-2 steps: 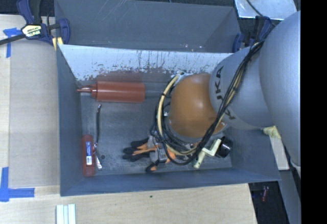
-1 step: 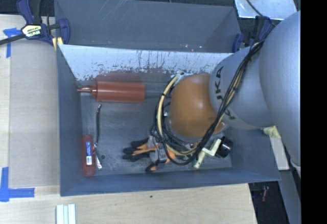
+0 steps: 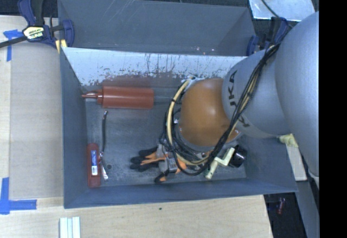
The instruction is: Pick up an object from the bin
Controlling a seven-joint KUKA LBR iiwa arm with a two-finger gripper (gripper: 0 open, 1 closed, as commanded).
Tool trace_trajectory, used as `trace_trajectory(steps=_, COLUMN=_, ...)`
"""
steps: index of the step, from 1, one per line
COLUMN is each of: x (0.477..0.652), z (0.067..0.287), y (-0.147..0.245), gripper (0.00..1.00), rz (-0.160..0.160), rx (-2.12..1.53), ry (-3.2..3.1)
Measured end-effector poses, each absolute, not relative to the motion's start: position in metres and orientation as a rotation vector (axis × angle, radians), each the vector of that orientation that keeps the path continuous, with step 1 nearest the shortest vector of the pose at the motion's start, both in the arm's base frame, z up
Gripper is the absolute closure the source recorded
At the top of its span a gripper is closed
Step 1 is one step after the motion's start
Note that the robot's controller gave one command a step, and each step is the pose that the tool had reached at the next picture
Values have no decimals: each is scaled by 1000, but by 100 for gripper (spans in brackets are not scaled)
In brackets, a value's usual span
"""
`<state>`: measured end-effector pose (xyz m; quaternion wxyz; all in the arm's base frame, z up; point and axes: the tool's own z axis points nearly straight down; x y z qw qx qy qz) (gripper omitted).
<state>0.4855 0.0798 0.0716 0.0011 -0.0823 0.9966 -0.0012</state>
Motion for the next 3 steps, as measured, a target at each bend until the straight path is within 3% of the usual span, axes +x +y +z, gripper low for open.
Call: trace_trajectory(steps=3, x=485, z=72, y=80, gripper=100, rz=-4, rx=-259, ry=3129)
